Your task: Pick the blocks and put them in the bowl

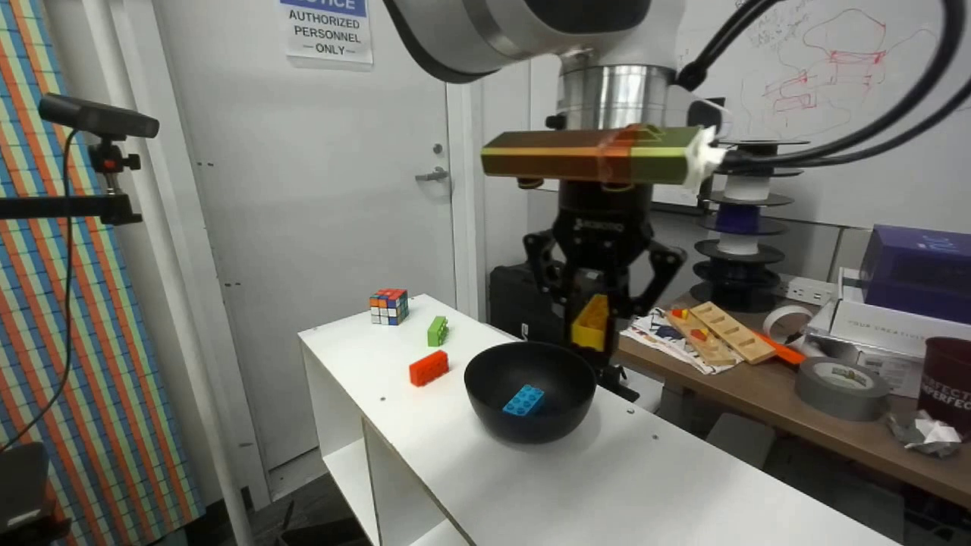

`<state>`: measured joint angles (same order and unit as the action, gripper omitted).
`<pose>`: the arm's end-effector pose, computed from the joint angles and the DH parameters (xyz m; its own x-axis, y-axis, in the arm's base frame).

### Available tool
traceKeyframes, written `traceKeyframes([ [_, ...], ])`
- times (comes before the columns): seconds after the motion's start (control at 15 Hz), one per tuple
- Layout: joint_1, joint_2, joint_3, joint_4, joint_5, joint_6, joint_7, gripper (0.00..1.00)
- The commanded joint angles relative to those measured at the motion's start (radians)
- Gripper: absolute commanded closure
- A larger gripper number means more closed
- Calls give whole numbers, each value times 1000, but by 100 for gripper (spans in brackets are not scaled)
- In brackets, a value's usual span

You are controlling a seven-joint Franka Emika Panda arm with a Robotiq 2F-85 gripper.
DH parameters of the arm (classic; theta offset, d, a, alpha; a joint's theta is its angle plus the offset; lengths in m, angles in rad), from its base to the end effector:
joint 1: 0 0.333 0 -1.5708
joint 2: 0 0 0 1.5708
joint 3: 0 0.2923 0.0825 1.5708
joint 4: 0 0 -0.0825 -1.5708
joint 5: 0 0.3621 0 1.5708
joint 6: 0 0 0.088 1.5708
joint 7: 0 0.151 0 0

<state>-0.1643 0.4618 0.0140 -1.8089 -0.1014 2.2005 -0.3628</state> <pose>0.6036 -0.0989 0.2312 0.9591 0.2675 -0.0926 0.2721 -0.9614 0.0410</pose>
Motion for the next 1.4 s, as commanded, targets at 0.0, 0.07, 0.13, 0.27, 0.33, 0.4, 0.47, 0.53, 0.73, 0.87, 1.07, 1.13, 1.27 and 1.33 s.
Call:
traceKeyframes([
  [0.0,41,-54,23,-107,-10,31,-53,88],
  [0.07,52,-43,27,-119,-18,57,-62,88],
  [0.13,62,-29,27,-127,-27,81,-66,88],
  [0.27,80,2,26,-140,-51,150,-72,88],
  [0.33,84,16,30,-142,-54,176,-79,88],
  [0.4,89,30,32,-143,-60,200,-79,88],
  [0.47,95,42,34,-141,-65,218,-77,88],
  [0.53,100,52,35,-141,-71,239,-75,85],
  [0.73,113,55,35,-151,-94,288,-73,31],
  [0.87,109,32,43,-168,-92,299,-81,16],
  [1.07,101,-37,44,-198,-70,302,-60,0],
  [1.13,103,-84,25,-210,-70,255,-24,0],
  [1.27,106,-8,25,-151,-76,261,-36,0],
  [1.33,104,-44,11,-161,-77,244,-28,0],
])
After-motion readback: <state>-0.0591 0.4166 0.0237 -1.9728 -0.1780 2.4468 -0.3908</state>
